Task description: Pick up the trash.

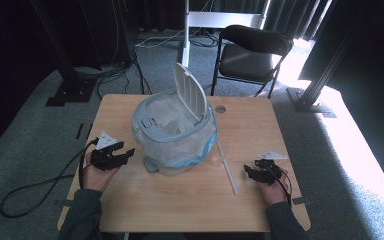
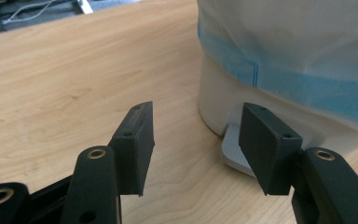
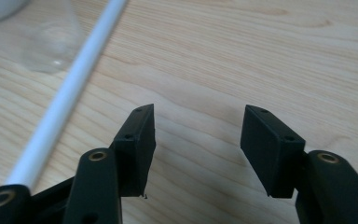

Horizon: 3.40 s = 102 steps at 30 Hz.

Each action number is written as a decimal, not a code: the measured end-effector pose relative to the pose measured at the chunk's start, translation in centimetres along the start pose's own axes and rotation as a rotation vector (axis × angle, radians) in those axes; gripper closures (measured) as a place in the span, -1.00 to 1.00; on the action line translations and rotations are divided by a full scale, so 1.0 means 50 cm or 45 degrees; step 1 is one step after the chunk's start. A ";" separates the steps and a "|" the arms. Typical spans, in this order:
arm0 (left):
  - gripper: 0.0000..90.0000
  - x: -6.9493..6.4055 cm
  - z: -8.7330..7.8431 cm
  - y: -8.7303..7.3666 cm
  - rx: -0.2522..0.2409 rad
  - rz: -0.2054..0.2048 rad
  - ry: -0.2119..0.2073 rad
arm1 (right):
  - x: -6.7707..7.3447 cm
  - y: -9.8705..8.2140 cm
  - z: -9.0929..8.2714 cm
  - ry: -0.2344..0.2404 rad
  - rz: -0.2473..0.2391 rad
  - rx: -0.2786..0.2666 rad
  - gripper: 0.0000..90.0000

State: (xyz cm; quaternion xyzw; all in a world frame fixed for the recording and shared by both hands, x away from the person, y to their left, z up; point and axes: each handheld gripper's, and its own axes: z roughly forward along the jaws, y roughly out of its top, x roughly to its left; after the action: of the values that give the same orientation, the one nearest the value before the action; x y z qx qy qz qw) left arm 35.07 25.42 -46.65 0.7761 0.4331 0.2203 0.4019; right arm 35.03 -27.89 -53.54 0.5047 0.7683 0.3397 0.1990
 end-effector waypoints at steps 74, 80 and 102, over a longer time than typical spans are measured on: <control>0.01 -0.018 0.061 -0.048 0.050 -0.060 -0.081 | 0.049 0.098 0.057 0.054 -0.142 0.313 0.59; 0.01 -0.019 0.063 -0.048 0.053 -0.060 -0.083 | 0.046 0.108 0.065 0.055 -0.159 0.371 0.63; 0.01 -0.017 0.061 -0.049 0.054 -0.061 -0.085 | 0.041 0.162 0.093 0.071 -0.163 0.627 0.73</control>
State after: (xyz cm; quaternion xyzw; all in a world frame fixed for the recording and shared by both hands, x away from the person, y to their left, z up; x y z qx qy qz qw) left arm 35.52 24.13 -50.42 0.7806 0.4426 0.1755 0.4048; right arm 42.38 -22.42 -50.80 0.4788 0.8634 0.1427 0.0699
